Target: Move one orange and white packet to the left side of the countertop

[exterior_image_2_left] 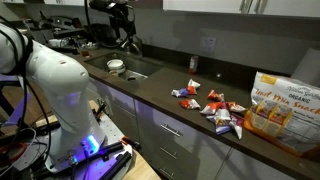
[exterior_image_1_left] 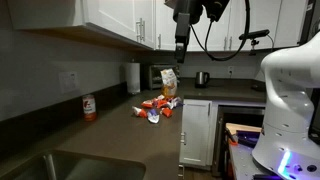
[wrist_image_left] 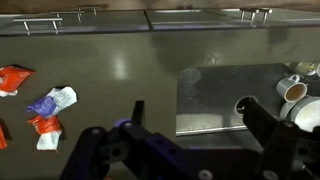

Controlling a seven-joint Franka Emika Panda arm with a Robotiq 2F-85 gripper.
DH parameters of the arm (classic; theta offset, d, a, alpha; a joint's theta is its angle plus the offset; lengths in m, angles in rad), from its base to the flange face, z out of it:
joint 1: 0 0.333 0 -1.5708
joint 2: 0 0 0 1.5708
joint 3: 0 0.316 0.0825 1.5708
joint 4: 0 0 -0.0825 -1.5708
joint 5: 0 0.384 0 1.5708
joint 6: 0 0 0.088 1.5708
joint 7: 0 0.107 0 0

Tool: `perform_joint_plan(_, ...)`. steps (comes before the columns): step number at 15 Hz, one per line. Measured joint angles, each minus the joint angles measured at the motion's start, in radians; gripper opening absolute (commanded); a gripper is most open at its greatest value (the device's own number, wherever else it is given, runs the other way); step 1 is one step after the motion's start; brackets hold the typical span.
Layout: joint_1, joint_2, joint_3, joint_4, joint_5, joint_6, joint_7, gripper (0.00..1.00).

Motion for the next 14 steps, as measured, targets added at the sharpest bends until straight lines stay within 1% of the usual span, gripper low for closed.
perform_joint_plan(11,0.0,0.0,0.0,0.0,0.0,0.0,0.0,1.0)
perform_joint_plan(14,-0.014,0.002,0.0,0.0,-0.015,0.006,0.0,1.0)
